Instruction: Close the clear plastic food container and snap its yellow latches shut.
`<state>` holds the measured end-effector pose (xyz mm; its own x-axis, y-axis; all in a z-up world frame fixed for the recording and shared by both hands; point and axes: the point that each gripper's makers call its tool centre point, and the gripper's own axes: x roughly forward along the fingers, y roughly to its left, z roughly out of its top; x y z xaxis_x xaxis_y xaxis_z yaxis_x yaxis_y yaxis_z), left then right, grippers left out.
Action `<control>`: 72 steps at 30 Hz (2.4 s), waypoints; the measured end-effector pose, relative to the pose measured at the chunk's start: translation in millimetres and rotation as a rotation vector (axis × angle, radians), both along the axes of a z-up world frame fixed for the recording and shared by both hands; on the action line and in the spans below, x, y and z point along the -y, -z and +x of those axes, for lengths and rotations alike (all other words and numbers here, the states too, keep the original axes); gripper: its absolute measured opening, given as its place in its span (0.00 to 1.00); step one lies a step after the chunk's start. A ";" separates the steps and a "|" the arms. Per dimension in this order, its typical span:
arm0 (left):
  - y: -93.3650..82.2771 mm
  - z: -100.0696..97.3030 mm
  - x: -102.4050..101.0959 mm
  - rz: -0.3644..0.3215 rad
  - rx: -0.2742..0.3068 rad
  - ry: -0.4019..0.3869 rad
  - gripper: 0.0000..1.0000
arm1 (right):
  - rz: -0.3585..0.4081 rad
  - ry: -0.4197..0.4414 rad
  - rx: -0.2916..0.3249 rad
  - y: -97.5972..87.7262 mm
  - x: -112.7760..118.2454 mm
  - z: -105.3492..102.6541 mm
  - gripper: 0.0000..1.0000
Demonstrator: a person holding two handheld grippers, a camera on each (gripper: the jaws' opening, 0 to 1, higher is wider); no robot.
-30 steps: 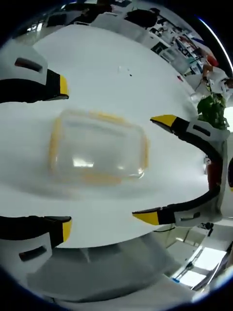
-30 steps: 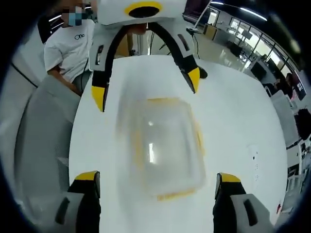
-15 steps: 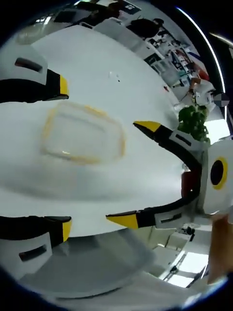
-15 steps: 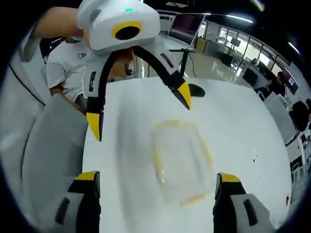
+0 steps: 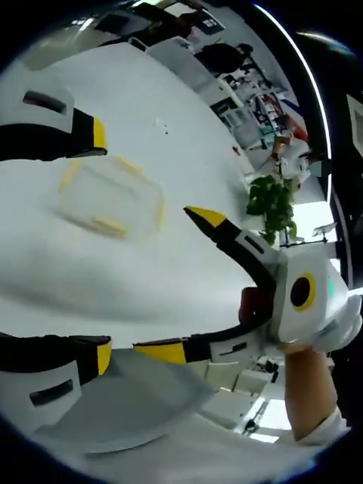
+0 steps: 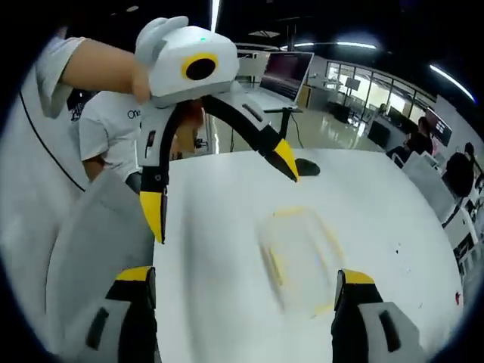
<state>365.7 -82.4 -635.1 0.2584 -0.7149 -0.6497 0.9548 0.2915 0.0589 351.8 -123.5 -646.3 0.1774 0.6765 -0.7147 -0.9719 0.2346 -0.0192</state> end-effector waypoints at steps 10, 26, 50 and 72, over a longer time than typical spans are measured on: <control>-14.5 -29.6 0.8 -0.081 0.008 -0.051 0.98 | 0.084 0.061 0.022 -17.6 17.5 -24.0 0.99; -12.4 -73.7 -21.2 -0.123 0.006 -0.170 0.99 | 0.179 0.169 0.015 -20.9 38.1 -73.5 0.99; 15.8 -119.7 -34.1 -0.216 -0.041 -0.296 0.99 | 0.254 0.289 -0.026 11.9 42.0 -138.0 0.99; 30.3 -124.2 -38.8 -0.265 -0.053 -0.347 0.96 | 0.272 0.299 -0.078 28.1 40.9 -148.9 0.99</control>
<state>241.6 -43.5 -665.4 0.4843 -0.7352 -0.4742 0.7971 0.5943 -0.1073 202.9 -164.4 -674.4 0.3474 0.7694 -0.5361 -0.8563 0.4933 0.1531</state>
